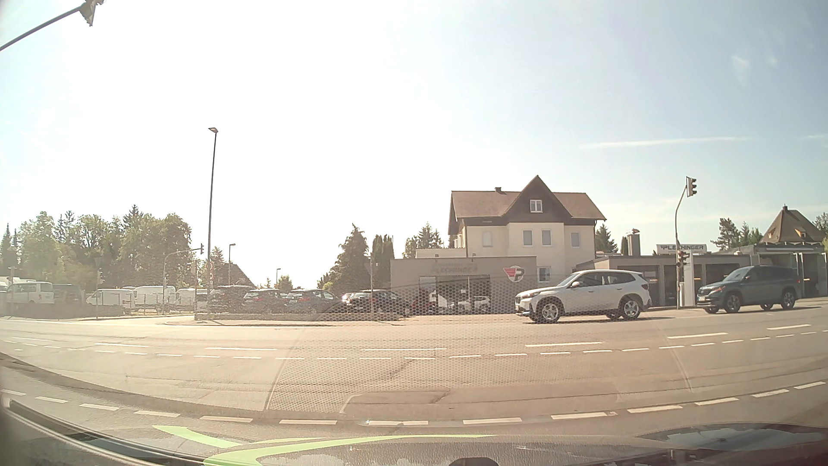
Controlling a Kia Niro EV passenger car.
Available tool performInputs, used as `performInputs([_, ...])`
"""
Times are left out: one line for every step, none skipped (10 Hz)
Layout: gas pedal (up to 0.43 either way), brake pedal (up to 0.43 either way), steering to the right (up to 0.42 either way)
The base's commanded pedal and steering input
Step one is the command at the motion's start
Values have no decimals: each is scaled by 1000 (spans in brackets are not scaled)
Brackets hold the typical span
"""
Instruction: Follow the waypoints while adhering to traffic rules and regulations
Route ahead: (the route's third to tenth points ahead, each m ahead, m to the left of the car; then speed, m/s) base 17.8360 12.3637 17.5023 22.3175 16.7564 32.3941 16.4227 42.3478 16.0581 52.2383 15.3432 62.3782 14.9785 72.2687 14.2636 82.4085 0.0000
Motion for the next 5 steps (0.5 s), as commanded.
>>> performInputs([0,354,-2])
performInputs([0,354,-2])
performInputs([0,354,-2])
performInputs([0,354,-2])
performInputs([0,354,-2])
